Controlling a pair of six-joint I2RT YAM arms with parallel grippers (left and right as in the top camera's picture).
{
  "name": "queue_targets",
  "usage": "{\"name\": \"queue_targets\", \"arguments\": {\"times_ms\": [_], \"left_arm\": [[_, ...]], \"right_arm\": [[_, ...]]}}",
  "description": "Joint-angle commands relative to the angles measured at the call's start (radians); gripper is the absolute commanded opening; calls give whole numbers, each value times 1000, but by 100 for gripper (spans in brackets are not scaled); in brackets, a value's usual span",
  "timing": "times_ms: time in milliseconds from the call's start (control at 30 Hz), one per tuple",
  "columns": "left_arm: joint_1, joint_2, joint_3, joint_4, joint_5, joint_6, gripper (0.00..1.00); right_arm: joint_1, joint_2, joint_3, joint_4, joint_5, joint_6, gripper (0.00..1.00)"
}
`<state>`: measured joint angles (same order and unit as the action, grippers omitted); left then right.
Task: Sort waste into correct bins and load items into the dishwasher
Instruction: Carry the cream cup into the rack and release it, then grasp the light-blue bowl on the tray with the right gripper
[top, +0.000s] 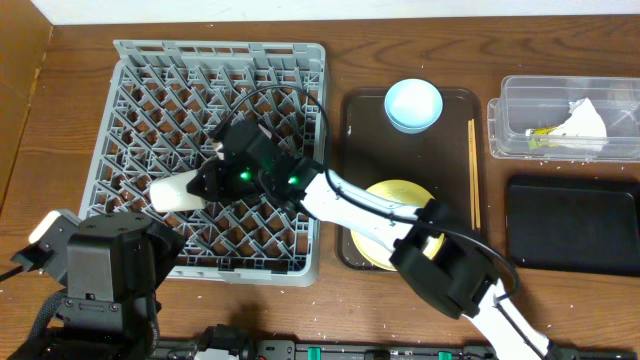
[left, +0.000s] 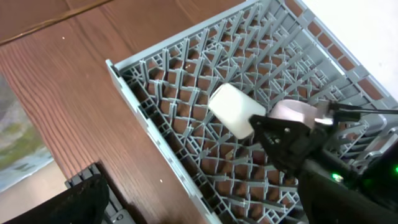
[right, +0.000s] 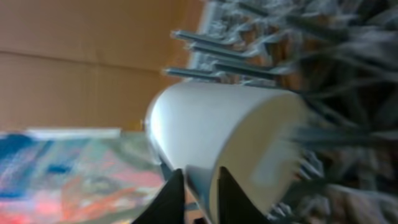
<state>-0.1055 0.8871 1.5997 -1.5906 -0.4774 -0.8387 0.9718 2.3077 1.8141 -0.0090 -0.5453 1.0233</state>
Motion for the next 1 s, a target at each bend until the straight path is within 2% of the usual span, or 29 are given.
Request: {"name": "queue_targets", "arguments": {"times_ms": [0,500,633,733,800,967], "left_arm": [[5,0,8,-2,-13,-9,98],[5,0,8,-2,-13,-9,98],[5,0,8,-2,-13,-9,98],[5,0,8,-2,-13,-9,98],[5,0,8,-2,-13,-9,98],[5,0,8,-2,-13,-9,98]], "right_arm": [[-42,-82,-17,-79,103,-93,20],[-77,-294,-17,-323,238,-275,28],[-111,-342,-17,-445,391,-300,45],[-174,-371,-17,-537,470,-317,47],[-229,-378,-17,-580,496,-354,54],[-353,-353,-17,-668,573,-403,59]]}}
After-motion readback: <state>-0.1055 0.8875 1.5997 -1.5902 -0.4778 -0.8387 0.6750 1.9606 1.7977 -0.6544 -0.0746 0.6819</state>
